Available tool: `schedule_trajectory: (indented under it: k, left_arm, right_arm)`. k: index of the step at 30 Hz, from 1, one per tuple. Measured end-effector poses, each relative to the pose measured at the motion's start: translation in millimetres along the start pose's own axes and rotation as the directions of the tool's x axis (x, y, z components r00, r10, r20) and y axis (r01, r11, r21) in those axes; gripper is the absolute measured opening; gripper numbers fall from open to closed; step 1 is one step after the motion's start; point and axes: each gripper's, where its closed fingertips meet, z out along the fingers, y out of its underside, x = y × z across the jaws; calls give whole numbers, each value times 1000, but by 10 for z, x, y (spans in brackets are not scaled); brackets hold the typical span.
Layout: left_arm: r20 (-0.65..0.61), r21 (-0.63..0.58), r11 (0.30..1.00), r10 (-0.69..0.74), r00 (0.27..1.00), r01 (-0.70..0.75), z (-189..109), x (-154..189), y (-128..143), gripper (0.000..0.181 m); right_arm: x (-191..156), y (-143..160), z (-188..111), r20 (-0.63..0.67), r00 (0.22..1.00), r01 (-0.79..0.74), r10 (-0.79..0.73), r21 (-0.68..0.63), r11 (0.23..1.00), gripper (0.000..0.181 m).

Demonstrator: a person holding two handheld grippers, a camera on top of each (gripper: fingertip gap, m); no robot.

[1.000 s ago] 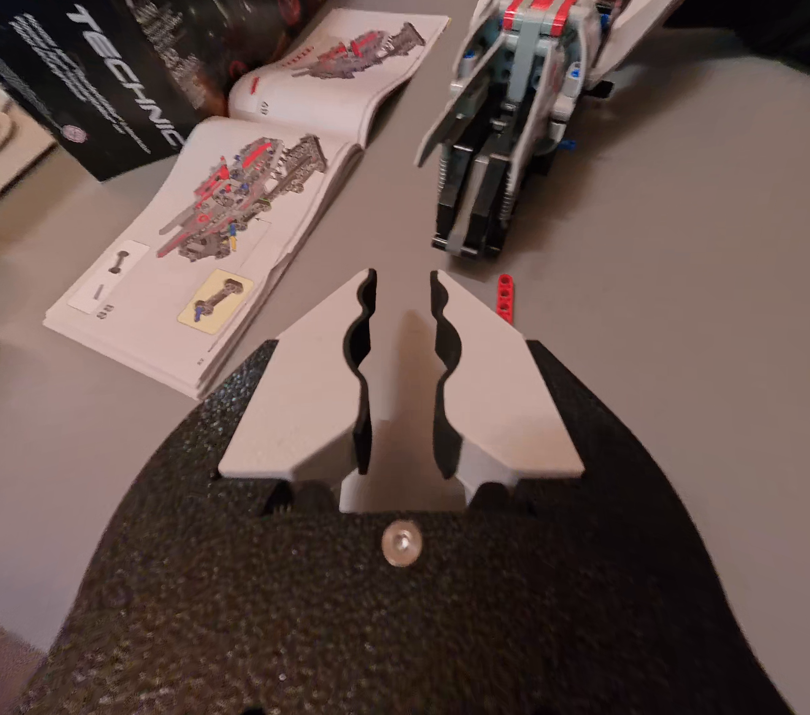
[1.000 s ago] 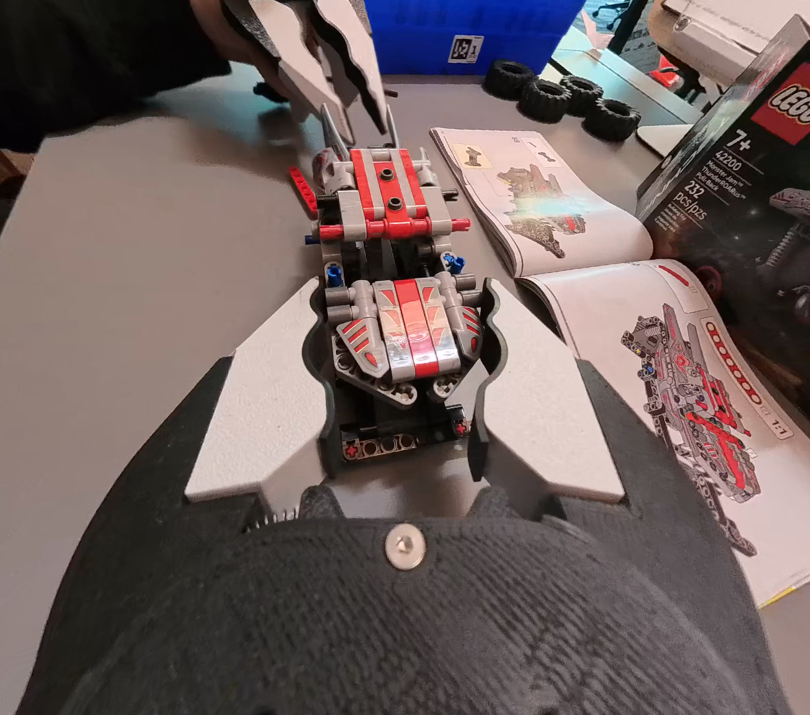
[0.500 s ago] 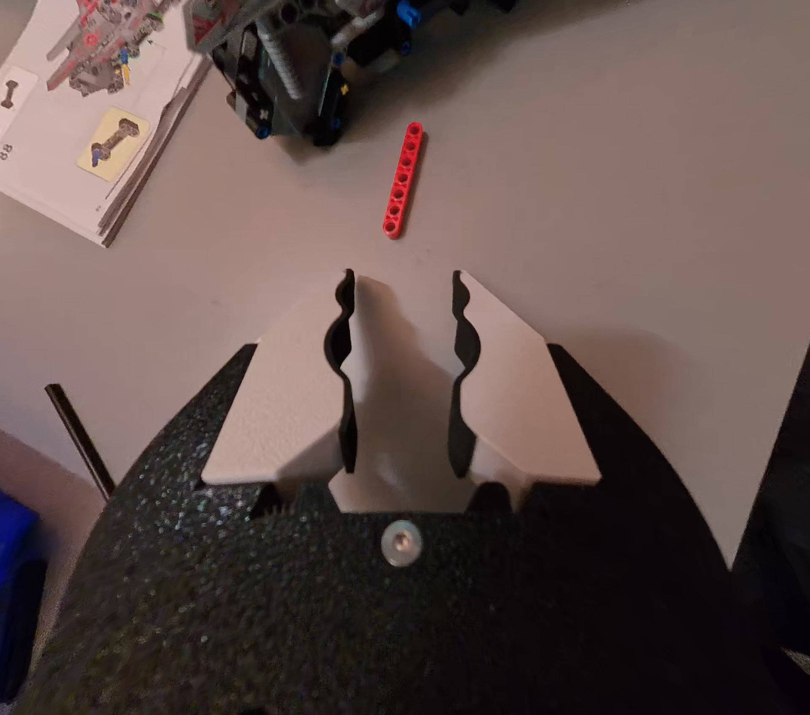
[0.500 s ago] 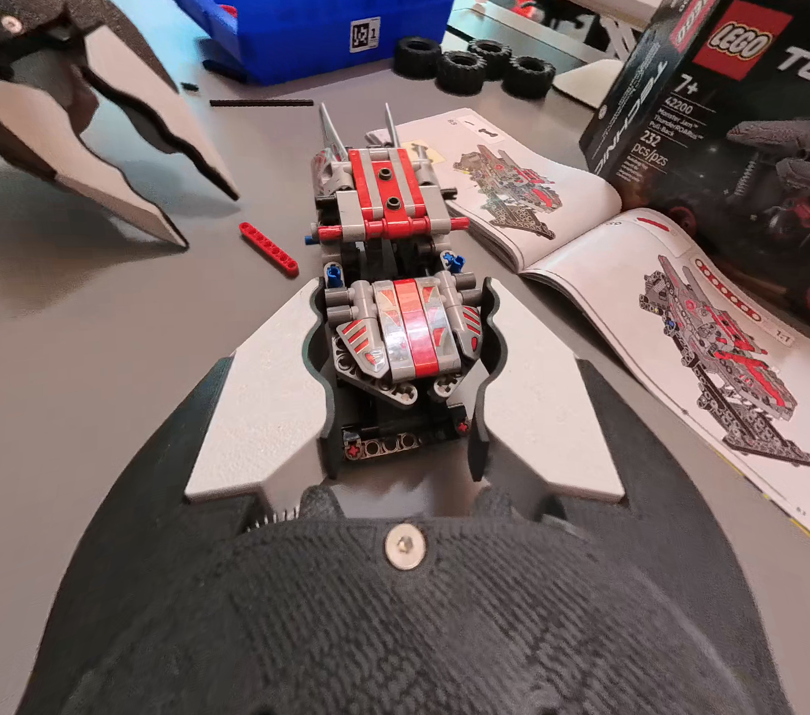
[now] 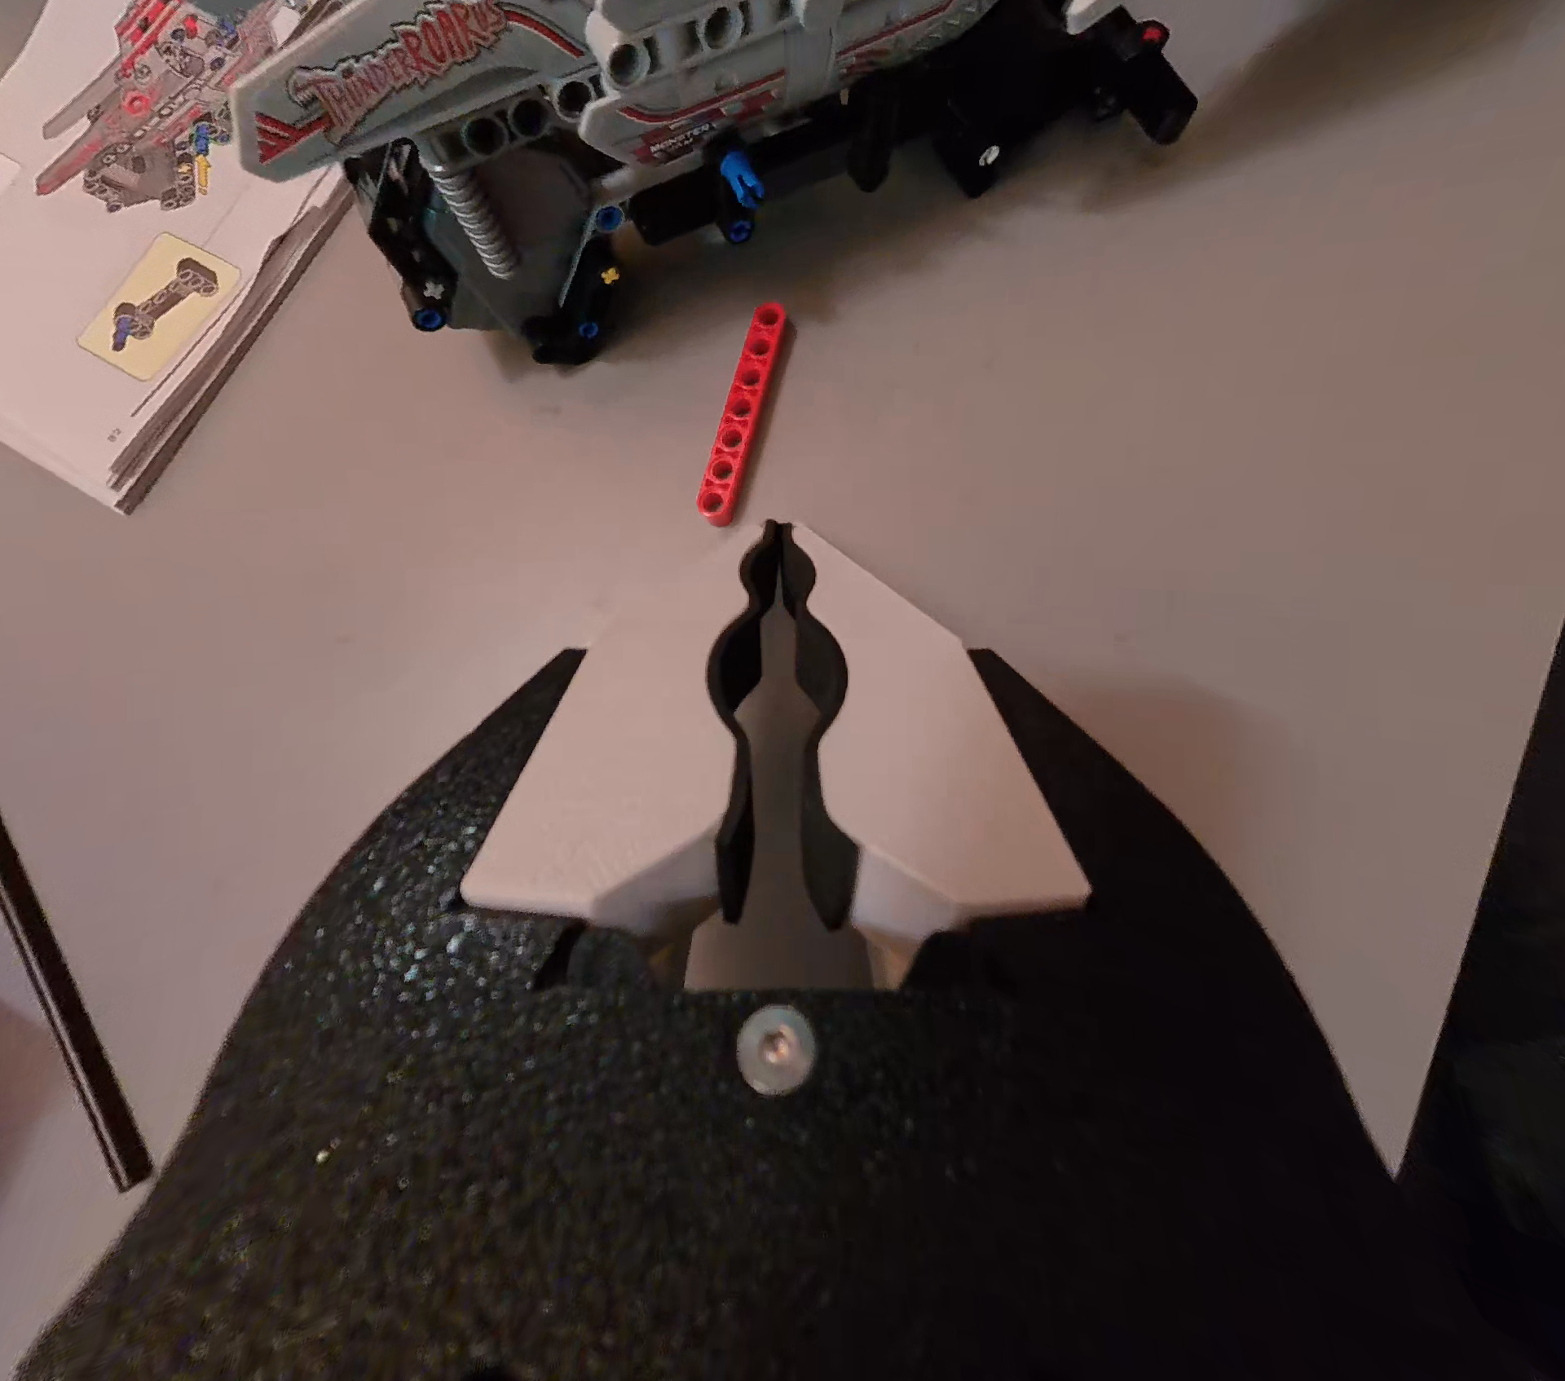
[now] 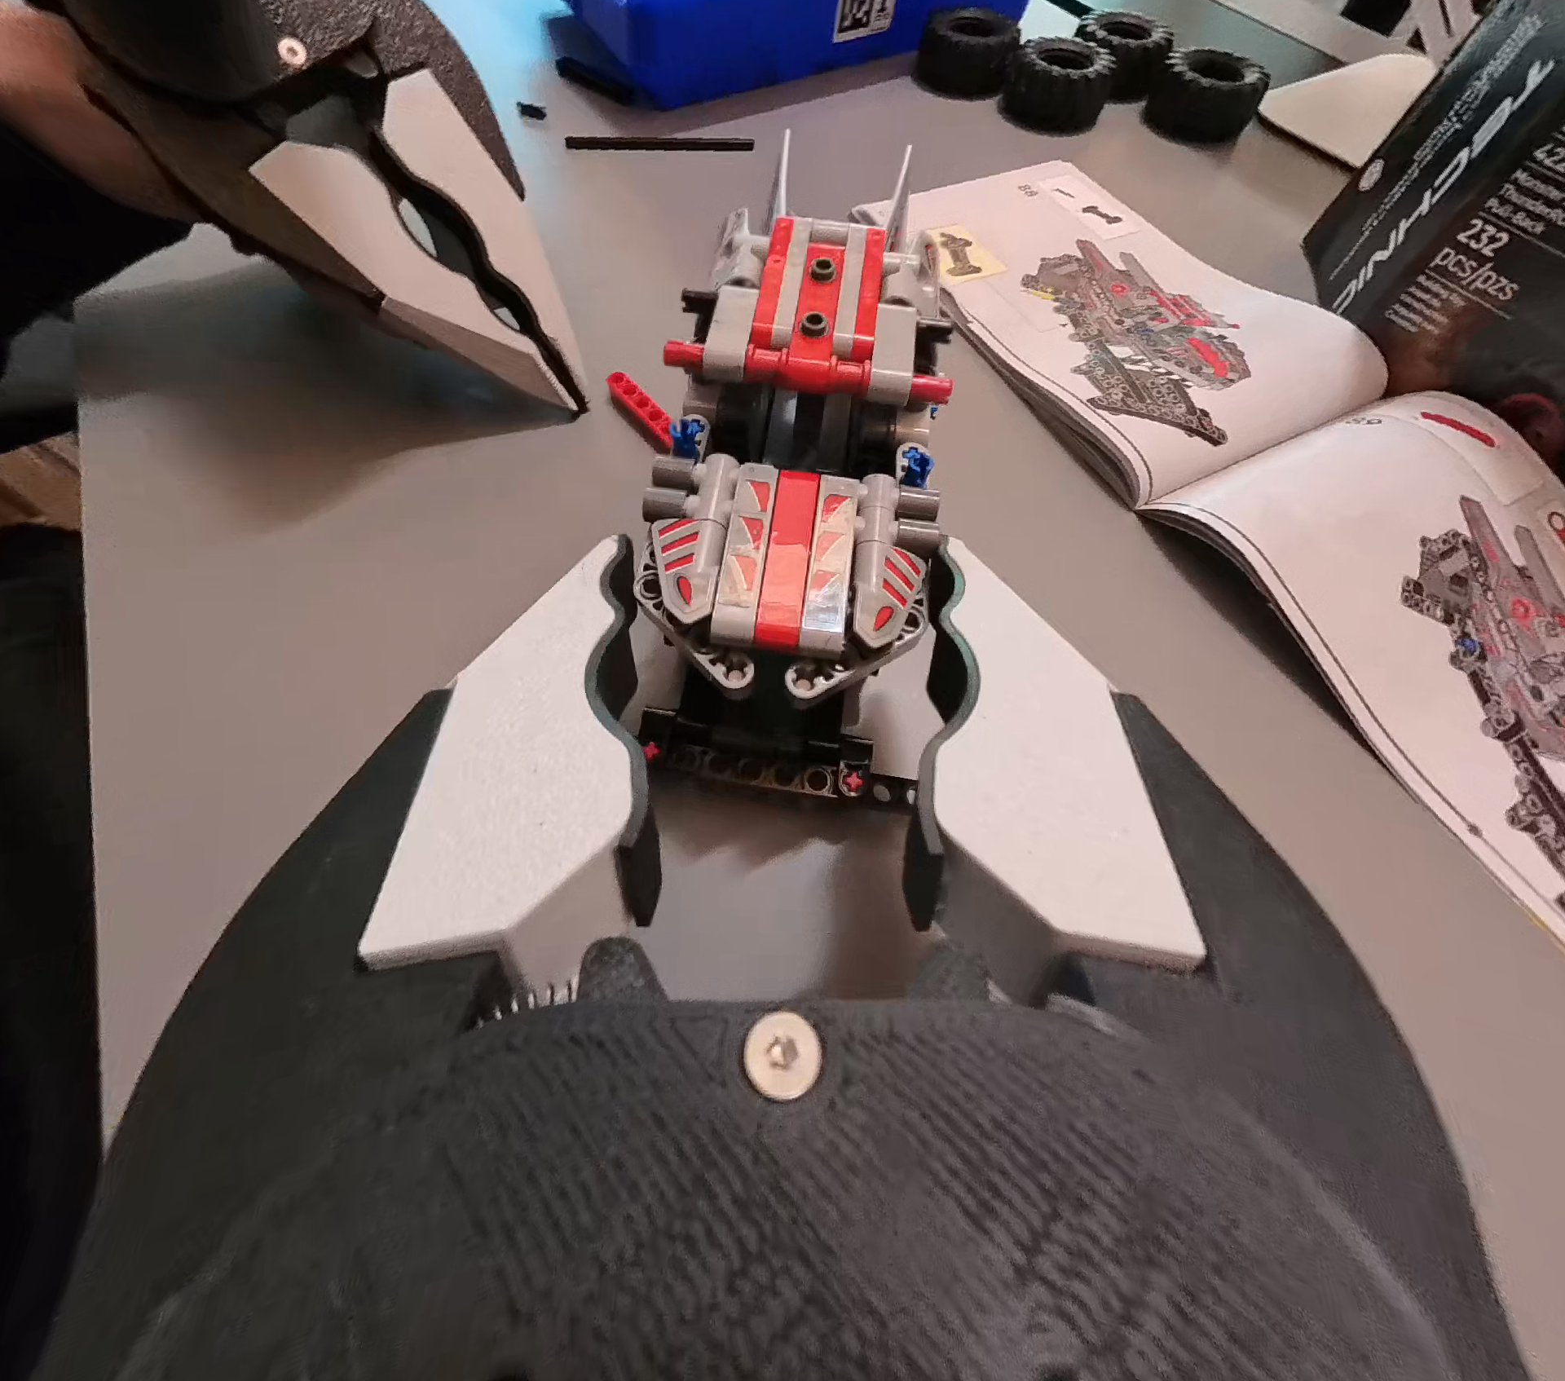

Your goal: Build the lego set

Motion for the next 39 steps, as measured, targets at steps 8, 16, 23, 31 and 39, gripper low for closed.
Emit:
schedule_trajectory:
  k: [8,16,23,31,39]
  left_arm:
    - [62,50,996,68,996,-72,-179,-98,-6,9]
    - [-59,17,993,117,991,-117,-75,-96,-44,28]
    - [-86,37,997,72,994,-69,103,-66,-111,5]
    - [8,98,995,-22,1000,21,-521,-65,43,5]
    - [15,256,967,-1,1000,-3,-642,332,-801,5]
  right_arm:
    - [-74,-79,168,-138,986,-90,93,28,996,69]
    - [-261,-73,300,-81,991,-107,105,-11,994,74]
    - [-390,-62,299,-39,992,-122,120,-41,992,74]
    - [-432,-164,38,83,994,-69,70,-15,998,75]
    - [-53,-355,-139,294,883,-388,366,18,922,80]
